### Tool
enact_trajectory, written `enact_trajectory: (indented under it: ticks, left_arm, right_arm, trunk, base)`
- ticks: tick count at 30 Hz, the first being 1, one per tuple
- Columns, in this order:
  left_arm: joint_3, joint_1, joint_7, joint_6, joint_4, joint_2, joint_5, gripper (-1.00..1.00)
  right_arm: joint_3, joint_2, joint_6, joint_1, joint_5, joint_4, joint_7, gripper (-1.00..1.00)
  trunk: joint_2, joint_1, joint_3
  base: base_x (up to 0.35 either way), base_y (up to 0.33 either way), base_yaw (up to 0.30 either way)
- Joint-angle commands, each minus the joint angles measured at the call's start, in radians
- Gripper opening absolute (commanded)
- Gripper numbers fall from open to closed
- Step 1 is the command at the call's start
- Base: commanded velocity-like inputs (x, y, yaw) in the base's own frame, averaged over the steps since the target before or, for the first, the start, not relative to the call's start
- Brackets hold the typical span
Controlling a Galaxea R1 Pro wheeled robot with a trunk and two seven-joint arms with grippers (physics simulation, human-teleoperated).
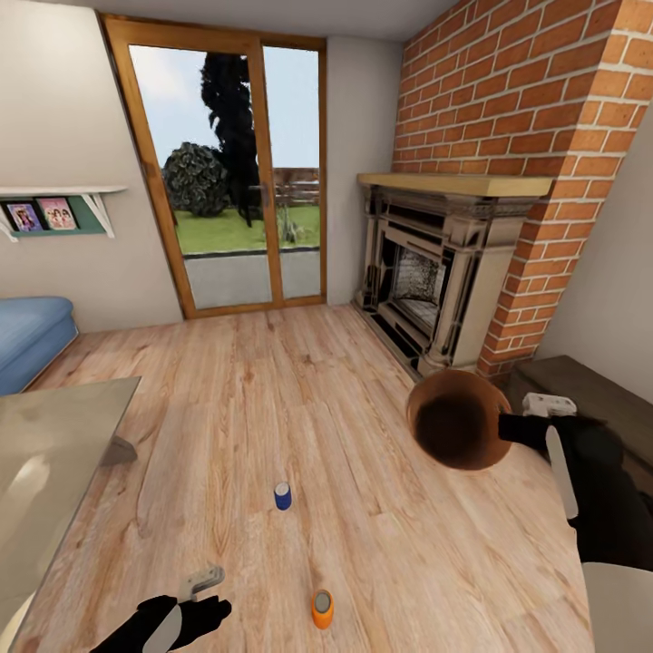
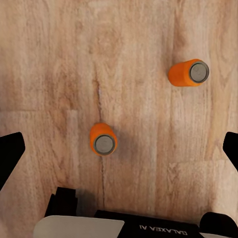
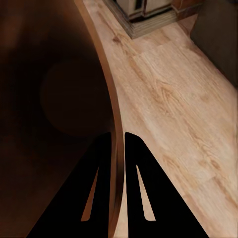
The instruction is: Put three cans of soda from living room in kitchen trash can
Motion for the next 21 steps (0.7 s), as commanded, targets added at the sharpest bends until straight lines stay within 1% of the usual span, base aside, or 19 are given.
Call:
enact_trajectory:
  ticks: [1, 6, 10, 21]
  left_arm:
    - [0.0, 0.0, 0.0, 0.0, 0.0, 0.0, 0.0, 1.0]
    - [0.0, 0.0, 0.0, 0.0, 0.0, 0.0, 0.0, 1.0]
    - [0.0, 0.0, 0.0, 0.0, 0.0, 0.0, 0.0, 1.0]
    - [0.0, 0.0, 0.0, 0.0, 0.0, 0.0, 0.0, 1.0]
  right_arm:
    - [0.0, 0.003, 0.0, 0.0, -0.018, -0.023, 0.007, -1.0]
    - [0.001, 0.012, 0.0, 0.004, -0.018, -0.089, 0.007, -1.0]
    - [0.002, 0.016, 0.0, 0.011, -0.019, -0.114, 0.007, -1.0]
    - [0.002, 0.021, 0.0, 0.015, -0.019, -0.127, 0.007, -1.0]
  trunk:
    - [-0.007, 0.004, -0.003]
    - [-0.042, 0.023, -0.019]
    - [-0.07, 0.038, -0.031]
    - [-0.147, 0.081, -0.066]
  base:
    - [0.0, 0.0, 0.0]
    - [0.0, 0.0, 0.0]
    - [0.0, 0.0, 0.0]
    - [0.0, 0.0, 0.0]
